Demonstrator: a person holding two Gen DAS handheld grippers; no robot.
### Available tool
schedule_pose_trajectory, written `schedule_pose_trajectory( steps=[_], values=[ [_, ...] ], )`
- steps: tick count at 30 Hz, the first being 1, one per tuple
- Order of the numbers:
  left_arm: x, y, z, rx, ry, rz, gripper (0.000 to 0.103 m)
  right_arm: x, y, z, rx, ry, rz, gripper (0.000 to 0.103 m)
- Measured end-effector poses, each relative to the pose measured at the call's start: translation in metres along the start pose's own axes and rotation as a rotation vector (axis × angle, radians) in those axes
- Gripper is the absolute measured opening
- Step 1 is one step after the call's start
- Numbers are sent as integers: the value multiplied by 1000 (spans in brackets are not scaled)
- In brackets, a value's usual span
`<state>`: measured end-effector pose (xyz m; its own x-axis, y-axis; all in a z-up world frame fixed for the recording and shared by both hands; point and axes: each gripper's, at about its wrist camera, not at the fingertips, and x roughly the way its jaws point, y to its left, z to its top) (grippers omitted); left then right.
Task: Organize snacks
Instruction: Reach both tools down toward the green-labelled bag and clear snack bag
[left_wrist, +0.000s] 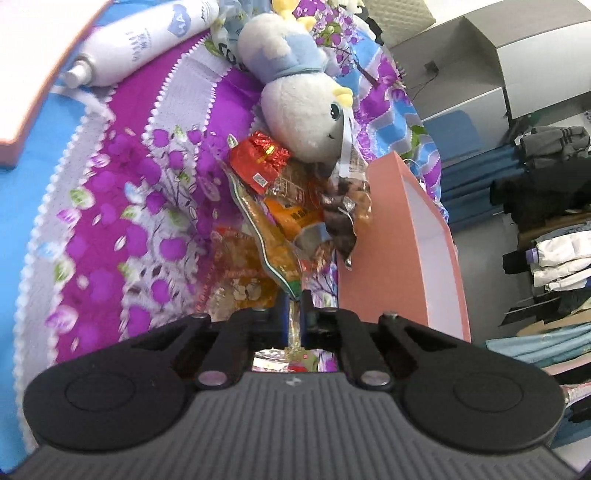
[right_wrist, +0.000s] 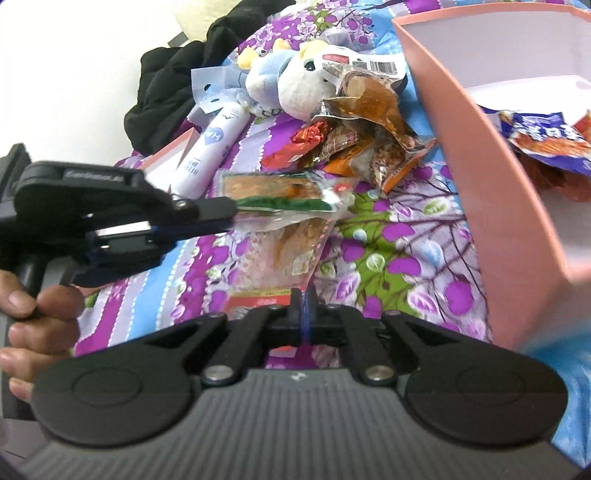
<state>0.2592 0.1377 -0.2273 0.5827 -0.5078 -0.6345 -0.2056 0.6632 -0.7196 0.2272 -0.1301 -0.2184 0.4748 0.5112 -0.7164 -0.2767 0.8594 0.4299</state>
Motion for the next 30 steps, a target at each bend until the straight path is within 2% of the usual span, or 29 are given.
schedule_pose_trajectory(
  steps=[15,20,22,24,30],
  values=[
    [-89,21,-79,-40,-48,22,2,-63,-4,-46,-30,-11,-29,3],
    [-113,34,-101,-62,-63,69,2,-73,-10,-55,-27,-8,-55,3],
    [-122,39,-105,-58,-74,110,2,-72,-14,-58,-26,1,-81,3],
    [-127,46,-107,-70,-75,153,2,-71,-17,-59,-24,2,-96,4],
    [-137,64,-109,-100,-62,222,3,-71,-20,-56,-20,2,-117,7]
  ],
)
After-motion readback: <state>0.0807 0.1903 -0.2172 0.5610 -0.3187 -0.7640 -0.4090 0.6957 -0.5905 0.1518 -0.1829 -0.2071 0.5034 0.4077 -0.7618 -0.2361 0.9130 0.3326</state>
